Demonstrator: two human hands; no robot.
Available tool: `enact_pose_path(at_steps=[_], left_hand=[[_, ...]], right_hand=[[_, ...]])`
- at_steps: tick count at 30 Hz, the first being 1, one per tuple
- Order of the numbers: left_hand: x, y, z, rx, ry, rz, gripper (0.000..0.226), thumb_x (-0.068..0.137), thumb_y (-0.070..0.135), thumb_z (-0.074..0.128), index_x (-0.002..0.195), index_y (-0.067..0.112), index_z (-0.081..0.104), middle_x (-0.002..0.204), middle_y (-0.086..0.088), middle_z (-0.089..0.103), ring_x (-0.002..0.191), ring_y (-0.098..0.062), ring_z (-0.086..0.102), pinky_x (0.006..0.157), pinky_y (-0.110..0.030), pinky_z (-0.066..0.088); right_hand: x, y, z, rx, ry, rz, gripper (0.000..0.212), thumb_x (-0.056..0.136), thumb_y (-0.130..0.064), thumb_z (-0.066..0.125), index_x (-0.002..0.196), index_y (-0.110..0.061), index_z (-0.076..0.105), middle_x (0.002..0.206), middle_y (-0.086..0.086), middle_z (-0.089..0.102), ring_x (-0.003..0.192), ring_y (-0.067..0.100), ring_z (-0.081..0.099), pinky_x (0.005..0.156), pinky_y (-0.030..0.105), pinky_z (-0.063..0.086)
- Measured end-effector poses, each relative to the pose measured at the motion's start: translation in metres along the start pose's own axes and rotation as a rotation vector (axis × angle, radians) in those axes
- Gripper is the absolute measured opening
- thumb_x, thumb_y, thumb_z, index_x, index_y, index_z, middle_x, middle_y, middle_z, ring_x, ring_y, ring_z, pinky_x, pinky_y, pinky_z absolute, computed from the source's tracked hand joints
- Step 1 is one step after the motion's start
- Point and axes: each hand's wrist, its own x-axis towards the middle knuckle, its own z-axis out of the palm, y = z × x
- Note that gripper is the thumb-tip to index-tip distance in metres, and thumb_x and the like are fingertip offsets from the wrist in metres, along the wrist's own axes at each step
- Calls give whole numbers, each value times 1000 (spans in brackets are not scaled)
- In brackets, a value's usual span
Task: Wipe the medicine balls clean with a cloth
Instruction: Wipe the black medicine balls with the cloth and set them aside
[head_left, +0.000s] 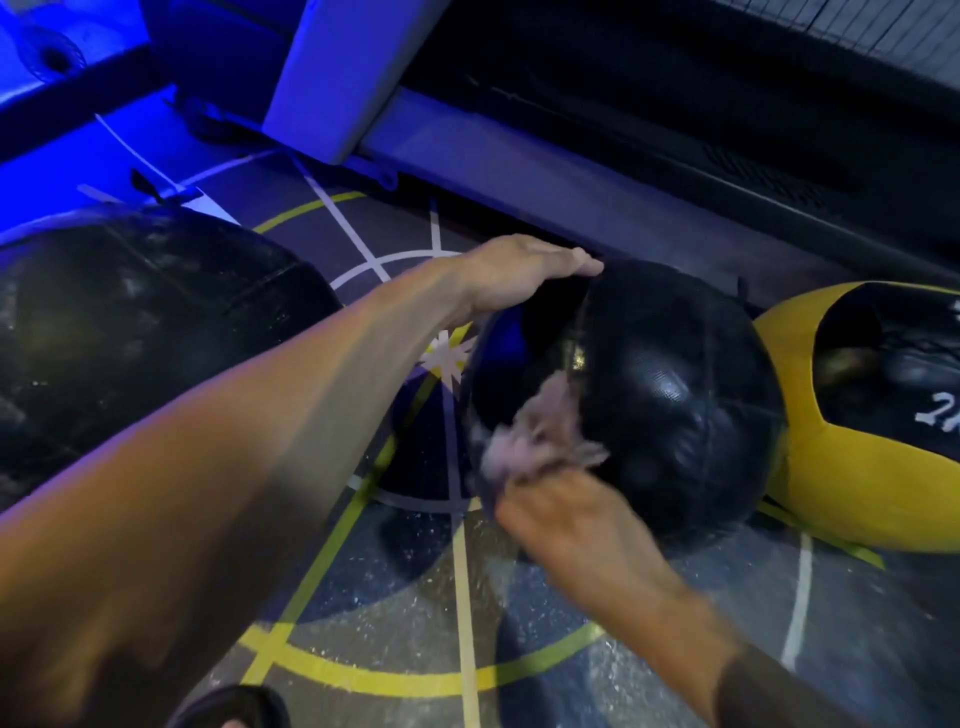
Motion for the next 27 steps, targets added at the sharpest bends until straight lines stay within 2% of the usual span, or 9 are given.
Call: enact_pose_path(at_steps=[2, 4, 8, 10, 12, 15, 19, 22, 27], left_hand=[[-2, -2, 2, -6, 18, 17, 34, 108, 28, 52, 135, 17, 68, 145, 9, 59, 133, 2, 50, 116, -16, 33], [-3, 0, 7, -2, 25, 46, 34, 108, 27, 50, 136, 15, 67, 148, 8, 57, 130, 6, 48, 108, -5, 33], [-1, 3, 13, -44, -1, 65, 37, 109, 34, 47, 133, 17, 69, 148, 6, 57, 137, 0, 47, 120, -22, 30], [-1, 7, 16, -25, 6, 80, 38, 110, 33, 45, 135, 15, 67, 150, 5, 55, 138, 0, 45, 111, -8, 30], [-3, 2, 15, -39, 24, 92, 38, 110, 30, 43, 137, 14, 65, 152, 6, 52, 138, 2, 43, 97, 4, 29], [-7, -4, 15, -40, 6, 126, 37, 110, 29, 43, 139, 18, 63, 150, 12, 51, 131, 10, 45, 97, 6, 26], [-6, -5, 22, -150, 32, 135, 35, 106, 28, 52, 138, 20, 64, 141, 21, 53, 126, 13, 49, 106, -3, 33], [-5, -24, 31, -244, 234, 81, 33, 97, 17, 69, 130, 18, 68, 133, 9, 66, 112, 10, 62, 92, -8, 46], [-20, -64, 50, -544, 284, -354, 56, 74, 64, 76, 115, 26, 75, 111, -3, 78, 99, -20, 72, 83, -37, 52]], right_hand=[[-19, -8, 5, -50, -203, -143, 31, 72, -11, 61, 103, -14, 58, 82, -1, 70, 77, 19, 68, 71, 31, 54], [-15, 5, -5, -57, -159, -144, 32, 73, -12, 69, 102, -16, 56, 83, -2, 68, 74, 19, 64, 71, 31, 53], [29, 36, -31, -32, 190, 186, 34, 93, -11, 49, 116, -10, 73, 119, 6, 73, 116, 24, 66, 108, 38, 45], [27, 21, -20, -9, 163, 152, 33, 92, -12, 48, 111, -11, 75, 121, 7, 73, 127, 24, 61, 124, 37, 25], [5, -1, -10, 16, 43, 60, 31, 88, -13, 50, 105, -17, 76, 112, 0, 75, 121, 19, 64, 127, 33, 16], [-26, 2, -19, 125, 93, 134, 36, 88, -11, 52, 113, -20, 75, 120, -9, 72, 121, 10, 62, 123, 30, 27], [-49, 23, -28, 186, 397, 453, 37, 97, -11, 48, 126, -20, 70, 143, -13, 59, 140, 3, 46, 119, 35, 33], [-66, 34, -24, 273, 512, 633, 34, 100, -9, 52, 128, -19, 68, 148, -15, 54, 144, 8, 43, 119, 39, 34], [-85, 64, -31, 526, 760, 1009, 26, 102, -16, 55, 125, -25, 67, 141, -18, 60, 133, 2, 54, 105, 28, 46]])
